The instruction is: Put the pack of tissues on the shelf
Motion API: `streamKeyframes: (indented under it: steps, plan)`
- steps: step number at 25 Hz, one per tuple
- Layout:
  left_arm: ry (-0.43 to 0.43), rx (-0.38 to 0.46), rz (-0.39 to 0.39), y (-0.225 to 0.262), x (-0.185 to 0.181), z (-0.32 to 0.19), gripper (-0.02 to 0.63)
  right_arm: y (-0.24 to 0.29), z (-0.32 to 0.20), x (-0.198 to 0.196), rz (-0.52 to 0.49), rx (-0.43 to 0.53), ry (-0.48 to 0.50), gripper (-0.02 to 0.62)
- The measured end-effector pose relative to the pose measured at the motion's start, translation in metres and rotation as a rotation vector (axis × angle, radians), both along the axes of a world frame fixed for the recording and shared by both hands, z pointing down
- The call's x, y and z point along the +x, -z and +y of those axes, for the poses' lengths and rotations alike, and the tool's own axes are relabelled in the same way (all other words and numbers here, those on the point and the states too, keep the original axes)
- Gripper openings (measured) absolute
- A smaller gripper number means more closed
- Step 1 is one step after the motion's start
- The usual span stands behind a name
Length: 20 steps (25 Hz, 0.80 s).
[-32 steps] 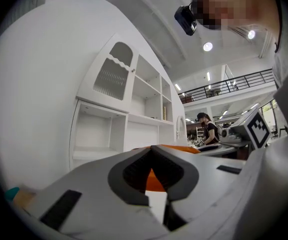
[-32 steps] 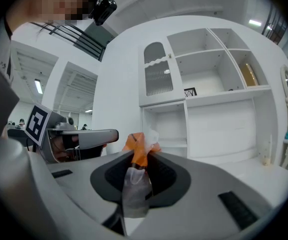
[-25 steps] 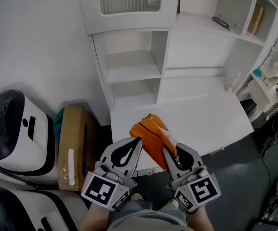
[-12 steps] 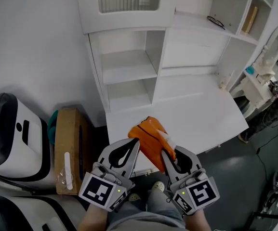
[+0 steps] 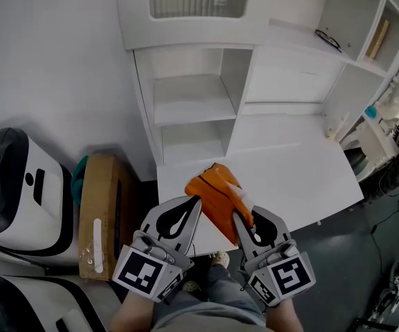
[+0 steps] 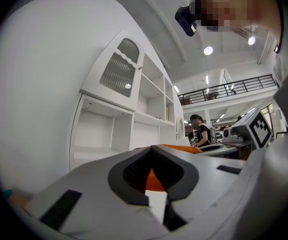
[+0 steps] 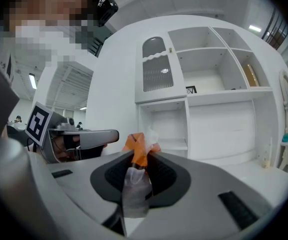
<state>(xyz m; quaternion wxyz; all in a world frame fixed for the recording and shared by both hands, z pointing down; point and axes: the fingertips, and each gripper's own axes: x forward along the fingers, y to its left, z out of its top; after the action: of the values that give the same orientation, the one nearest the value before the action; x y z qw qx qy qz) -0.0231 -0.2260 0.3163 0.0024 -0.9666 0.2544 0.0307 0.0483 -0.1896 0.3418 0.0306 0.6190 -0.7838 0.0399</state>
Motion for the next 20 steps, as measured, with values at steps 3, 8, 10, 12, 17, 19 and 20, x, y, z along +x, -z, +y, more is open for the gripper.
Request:
streamKeyframes:
  steps: [3,8,10,12,17,19,20]
  plan:
    - [0.024,0.005,0.004,0.005,0.006,-0.016,0.026,0.005,-0.019,0.007,0.001,0.007,0.026,0.078]
    - [0.058,0.001,0.005,0.007,0.016,-0.043,0.026,0.009,-0.053,0.019,0.003,0.006,0.06,0.078]
    - [0.073,0.0,0.007,0.008,0.019,-0.053,0.026,0.01,-0.066,0.023,0.004,0.007,0.076,0.078]
    - [0.089,-0.002,0.008,0.007,0.022,-0.063,0.026,0.011,-0.079,0.026,0.007,0.007,0.093,0.078]
    - [0.128,-0.025,-0.003,0.005,0.029,-0.084,0.026,0.012,-0.109,0.031,0.01,0.008,0.141,0.078]
    - [0.147,-0.01,0.006,0.007,0.03,-0.092,0.026,0.013,-0.119,0.032,0.012,0.009,0.158,0.078]
    - [0.156,-0.009,0.008,0.007,0.03,-0.096,0.026,0.013,-0.125,0.033,0.013,0.01,0.167,0.078]
